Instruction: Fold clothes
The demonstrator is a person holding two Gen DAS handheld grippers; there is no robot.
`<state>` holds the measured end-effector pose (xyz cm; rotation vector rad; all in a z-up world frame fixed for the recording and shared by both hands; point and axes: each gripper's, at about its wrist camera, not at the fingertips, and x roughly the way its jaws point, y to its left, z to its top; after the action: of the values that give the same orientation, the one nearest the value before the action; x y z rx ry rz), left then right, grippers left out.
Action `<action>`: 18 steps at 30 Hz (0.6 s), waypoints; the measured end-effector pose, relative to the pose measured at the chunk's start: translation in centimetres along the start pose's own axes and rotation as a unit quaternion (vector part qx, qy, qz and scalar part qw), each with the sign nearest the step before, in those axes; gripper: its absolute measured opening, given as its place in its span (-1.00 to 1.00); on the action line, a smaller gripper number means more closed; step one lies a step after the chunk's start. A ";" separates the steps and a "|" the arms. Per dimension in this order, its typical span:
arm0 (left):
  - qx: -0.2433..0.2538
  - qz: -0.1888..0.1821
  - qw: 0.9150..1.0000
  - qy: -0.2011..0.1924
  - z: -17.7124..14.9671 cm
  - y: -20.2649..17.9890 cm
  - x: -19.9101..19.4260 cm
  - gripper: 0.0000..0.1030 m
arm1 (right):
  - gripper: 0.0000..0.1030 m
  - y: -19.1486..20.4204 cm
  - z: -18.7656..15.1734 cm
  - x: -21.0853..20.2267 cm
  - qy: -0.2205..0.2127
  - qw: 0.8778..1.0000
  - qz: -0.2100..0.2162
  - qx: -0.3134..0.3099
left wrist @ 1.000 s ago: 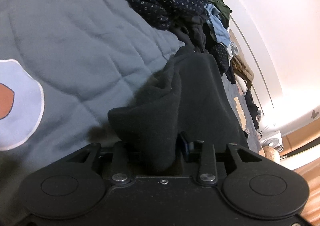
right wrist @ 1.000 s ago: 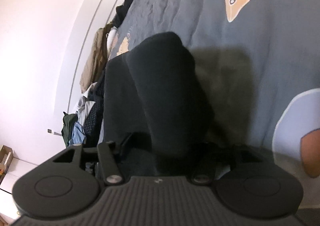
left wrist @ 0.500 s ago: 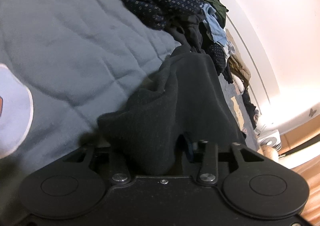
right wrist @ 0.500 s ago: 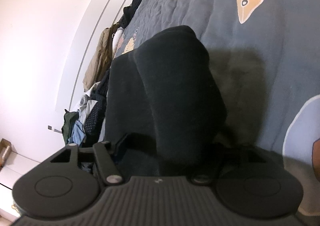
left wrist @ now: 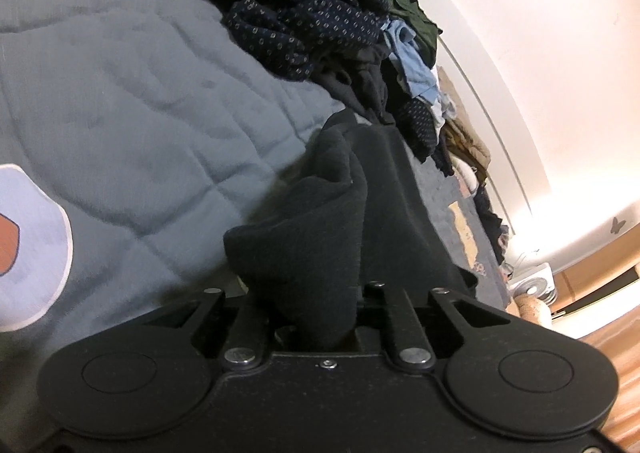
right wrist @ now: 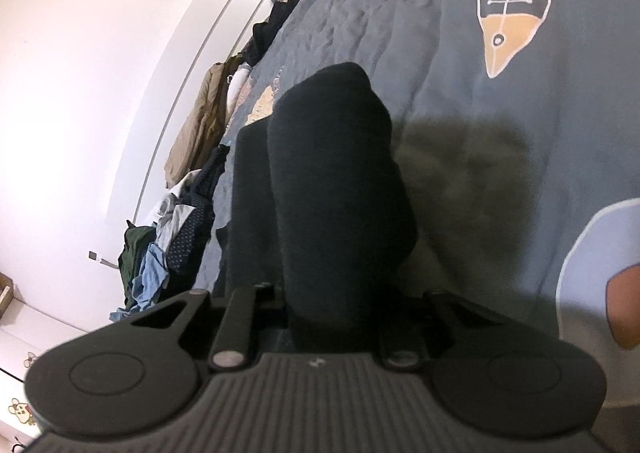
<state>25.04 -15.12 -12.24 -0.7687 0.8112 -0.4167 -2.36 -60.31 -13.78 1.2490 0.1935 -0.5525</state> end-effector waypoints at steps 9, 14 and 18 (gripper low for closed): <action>-0.011 -0.011 1.000 0.002 0.0 0.2 -3.5 -0.74 | -0.66 -0.4 -1.4 -3.8 0.012 1.000 0.000 0.026; -0.011 -0.011 1.000 0.006 -0.4 0.5 -5.7 -0.74 | -0.66 -0.6 -2.4 -6.2 0.014 0.999 0.003 0.034; -0.020 -0.005 1.000 0.011 -1.1 1.5 -7.5 -0.75 | -0.66 -1.0 -3.8 -8.6 0.016 0.999 -0.003 0.027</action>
<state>19.49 -10.11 -10.16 -0.8066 0.8374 -0.4197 -9.57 -54.49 -12.13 1.3111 0.2101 -0.5474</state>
